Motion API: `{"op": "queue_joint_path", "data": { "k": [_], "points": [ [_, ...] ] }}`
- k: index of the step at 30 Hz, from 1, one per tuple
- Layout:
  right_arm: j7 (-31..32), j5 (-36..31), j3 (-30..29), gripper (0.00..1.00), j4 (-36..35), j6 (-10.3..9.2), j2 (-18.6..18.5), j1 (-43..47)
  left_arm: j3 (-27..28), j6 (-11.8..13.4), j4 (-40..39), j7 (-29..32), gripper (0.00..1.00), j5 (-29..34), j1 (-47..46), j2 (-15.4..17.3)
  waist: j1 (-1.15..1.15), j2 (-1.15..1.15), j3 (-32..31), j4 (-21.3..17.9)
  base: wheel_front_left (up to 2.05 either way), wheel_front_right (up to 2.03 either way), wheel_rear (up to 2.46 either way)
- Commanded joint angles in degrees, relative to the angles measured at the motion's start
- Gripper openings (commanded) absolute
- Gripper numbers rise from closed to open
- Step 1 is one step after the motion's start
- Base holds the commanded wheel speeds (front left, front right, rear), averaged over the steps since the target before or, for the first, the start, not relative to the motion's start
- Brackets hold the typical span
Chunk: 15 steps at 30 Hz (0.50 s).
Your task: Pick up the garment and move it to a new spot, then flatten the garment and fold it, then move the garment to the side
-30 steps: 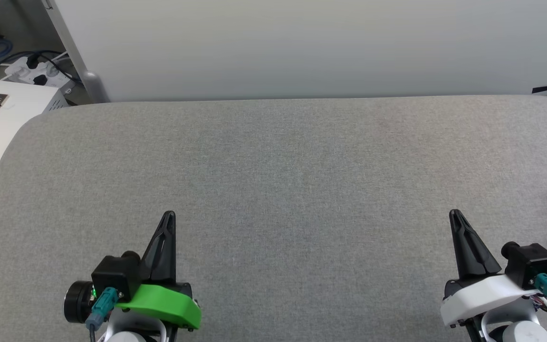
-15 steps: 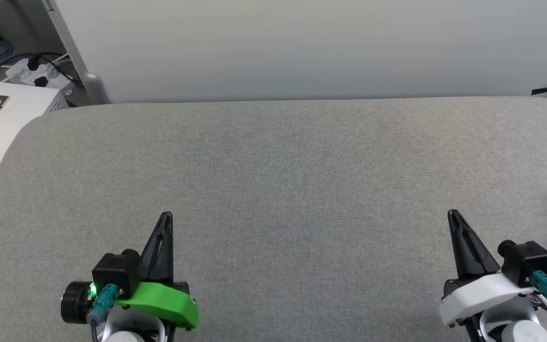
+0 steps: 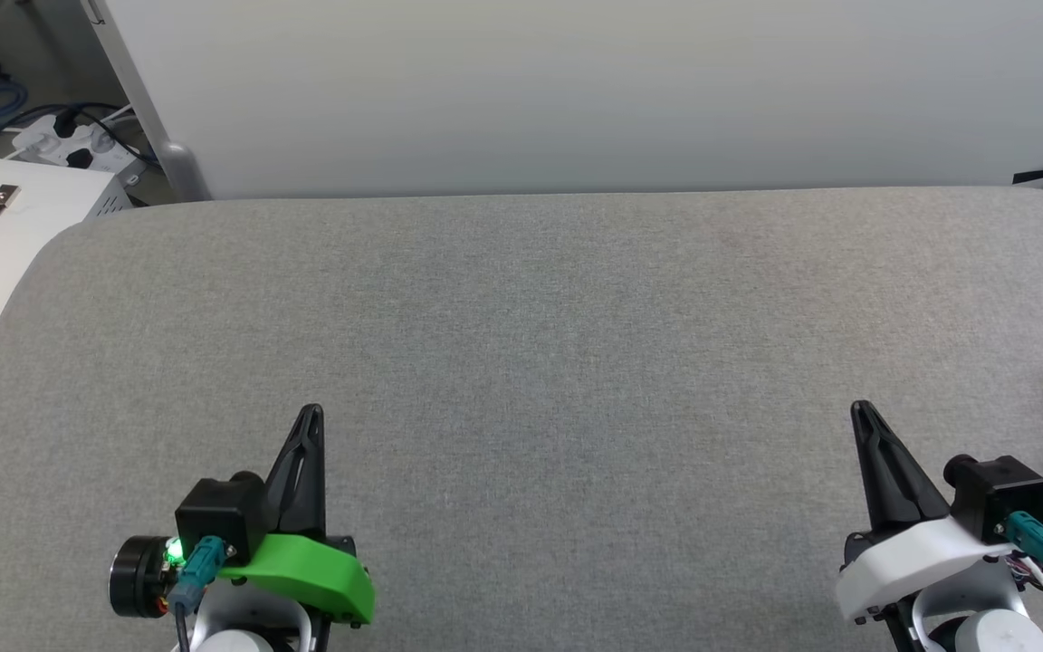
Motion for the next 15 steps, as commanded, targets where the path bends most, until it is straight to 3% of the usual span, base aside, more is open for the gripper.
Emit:
{"op": "queue_joint_path", "data": {
  "k": [1,15],
  "points": [
    [0.4,-0.8,-0.2,0.00,-0.5,-0.02,0.1,0.2,0.2,0.5,-0.3,0.4,0.00,0.7,-0.1,-0.1,0.00,0.00,0.0,0.0,0.00,0.00,0.00],
    [1.8,-2.3,-0.5,0.00,-1.1,-0.03,0.4,0.3,0.6,1.2,-0.7,2.0,0.00,1.8,-0.1,-0.2,0.00,0.00,-0.3,0.0,0.00,0.00,0.00]
  ]
}}
